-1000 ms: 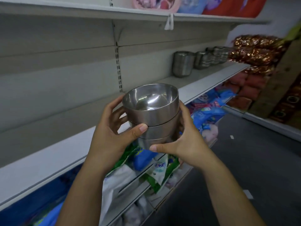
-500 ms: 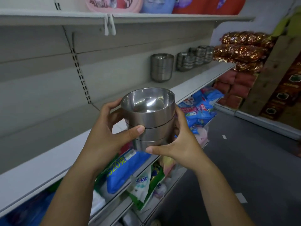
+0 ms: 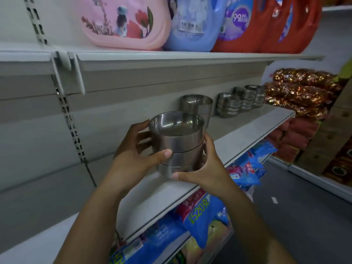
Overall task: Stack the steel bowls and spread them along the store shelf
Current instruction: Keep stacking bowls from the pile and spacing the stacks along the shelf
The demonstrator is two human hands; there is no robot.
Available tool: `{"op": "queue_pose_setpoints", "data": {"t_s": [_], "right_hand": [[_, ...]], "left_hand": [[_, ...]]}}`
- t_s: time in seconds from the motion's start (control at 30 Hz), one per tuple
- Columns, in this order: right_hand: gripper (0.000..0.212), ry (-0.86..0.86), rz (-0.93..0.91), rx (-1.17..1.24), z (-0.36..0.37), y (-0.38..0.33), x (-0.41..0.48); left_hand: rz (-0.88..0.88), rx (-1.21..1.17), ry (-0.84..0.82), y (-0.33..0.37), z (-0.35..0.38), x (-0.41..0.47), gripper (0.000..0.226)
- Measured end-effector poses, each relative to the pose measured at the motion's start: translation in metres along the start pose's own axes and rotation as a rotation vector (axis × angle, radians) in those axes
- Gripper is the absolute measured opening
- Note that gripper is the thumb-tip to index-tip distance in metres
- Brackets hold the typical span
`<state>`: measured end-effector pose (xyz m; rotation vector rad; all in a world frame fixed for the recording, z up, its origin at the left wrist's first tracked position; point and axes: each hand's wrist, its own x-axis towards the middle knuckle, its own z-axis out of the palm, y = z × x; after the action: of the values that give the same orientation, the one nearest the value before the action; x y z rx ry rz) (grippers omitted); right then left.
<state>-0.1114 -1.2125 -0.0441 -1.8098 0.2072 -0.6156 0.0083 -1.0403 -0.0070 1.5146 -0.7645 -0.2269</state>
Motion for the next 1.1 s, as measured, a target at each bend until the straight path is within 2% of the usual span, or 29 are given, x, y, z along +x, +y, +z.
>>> {"op": "queue_pose_setpoints", "data": {"t_s": [0.1,0.2,0.3,0.5,0.7,0.87,1.1], "right_hand": [[0.129,-0.003,0.040,0.001,-0.005,0.023,0.031],[0.117,-0.016,0.060,-0.010,-0.008,0.045,0.058],[0.122,-0.044,0.051,0.002,-0.009,0.058,0.081],[0.119,-0.164,0.007,0.057,-0.017,0.075,0.129],[0.121,-0.249,0.029,0.027,-0.027,0.088,0.172],[0.120,-0.308,-0.007,-0.012,-0.042,0.104,0.197],[0.127,-0.326,-0.051,-0.072,-0.049,0.121,0.209]], "left_hand": [[-0.042,0.037,0.009,-0.014,0.004,0.029,0.078],[-0.067,0.077,0.033,-0.027,0.008,0.050,0.078],[-0.084,0.104,0.076,-0.038,0.010,0.069,0.081],[-0.080,0.172,0.190,-0.052,0.026,0.099,0.090],[-0.052,0.375,0.316,-0.056,0.048,0.115,0.082],[-0.094,0.499,0.325,-0.059,0.062,0.126,0.084],[-0.096,0.492,0.459,-0.068,0.088,0.128,0.087]]}}
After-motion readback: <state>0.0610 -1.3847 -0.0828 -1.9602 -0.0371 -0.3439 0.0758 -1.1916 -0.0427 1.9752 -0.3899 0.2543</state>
